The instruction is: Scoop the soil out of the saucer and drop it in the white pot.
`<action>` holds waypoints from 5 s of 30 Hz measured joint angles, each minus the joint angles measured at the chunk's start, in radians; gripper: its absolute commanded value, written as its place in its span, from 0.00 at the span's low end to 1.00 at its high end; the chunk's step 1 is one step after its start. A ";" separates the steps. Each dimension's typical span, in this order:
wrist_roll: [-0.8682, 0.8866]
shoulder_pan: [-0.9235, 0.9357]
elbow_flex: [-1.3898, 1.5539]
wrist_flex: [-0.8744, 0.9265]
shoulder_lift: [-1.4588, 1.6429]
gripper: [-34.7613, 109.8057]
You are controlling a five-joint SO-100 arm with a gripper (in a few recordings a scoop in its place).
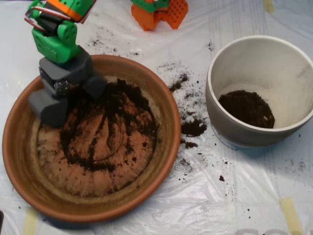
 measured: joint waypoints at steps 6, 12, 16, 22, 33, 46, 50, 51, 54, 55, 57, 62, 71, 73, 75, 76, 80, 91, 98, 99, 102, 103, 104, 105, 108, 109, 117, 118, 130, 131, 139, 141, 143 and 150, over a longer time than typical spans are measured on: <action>-0.032 -0.003 -0.006 -0.025 0.005 0.35; -0.028 -0.031 0.126 -0.066 0.114 0.31; -0.028 -0.061 0.209 -0.071 0.187 0.25; -0.029 -0.100 0.253 -0.069 0.225 0.24; 0.006 -0.207 0.172 0.094 0.262 0.24; 0.009 -0.383 -0.135 0.334 0.284 0.24; 0.000 -0.434 -0.160 0.365 0.308 0.24; 0.000 -0.457 -0.160 0.373 0.328 0.24; -0.009 -0.535 -0.166 0.407 0.382 0.24; -0.011 -0.565 -0.172 0.420 0.396 0.24; -0.018 -0.620 -0.184 0.440 0.428 0.24; -0.034 -0.741 -0.261 0.494 0.482 0.24; -0.048 -0.913 -0.804 0.736 0.264 0.24; -0.035 -0.957 -0.946 0.792 0.170 0.24; -0.029 -1.008 -1.029 0.804 0.107 0.24; -0.029 -1.031 -1.051 0.807 0.087 0.24; -0.029 -1.101 -1.092 0.808 0.032 0.31; -0.037 -1.187 -0.816 0.667 0.084 0.47; -0.043 -1.183 -0.729 0.634 0.156 0.46; -0.043 -1.183 -0.729 0.634 0.161 0.46; -0.031 -1.180 -0.729 0.634 0.172 0.48; -0.031 -1.177 -0.729 0.634 0.176 0.48; -0.028 -1.170 -0.729 0.634 0.183 0.49; -0.021 -1.163 -0.729 0.638 0.190 0.49; -0.012 -1.138 -0.729 0.653 0.229 0.48; -0.011 -1.127 -0.729 0.658 0.244 0.48; -0.046 -1.023 -0.591 0.630 0.437 0.49; -0.049 -0.997 -0.565 0.623 0.460 0.49; -0.091 -0.581 -0.106 0.423 0.637 0.50; -0.091 -0.551 -0.061 0.403 0.644 0.50; -0.100 -0.407 0.285 0.218 0.706 0.46; -0.107 -0.380 0.337 0.181 0.706 0.46; -0.104 -0.362 0.364 0.144 0.693 0.45; -0.132 -0.319 0.351 0.081 0.471 0.43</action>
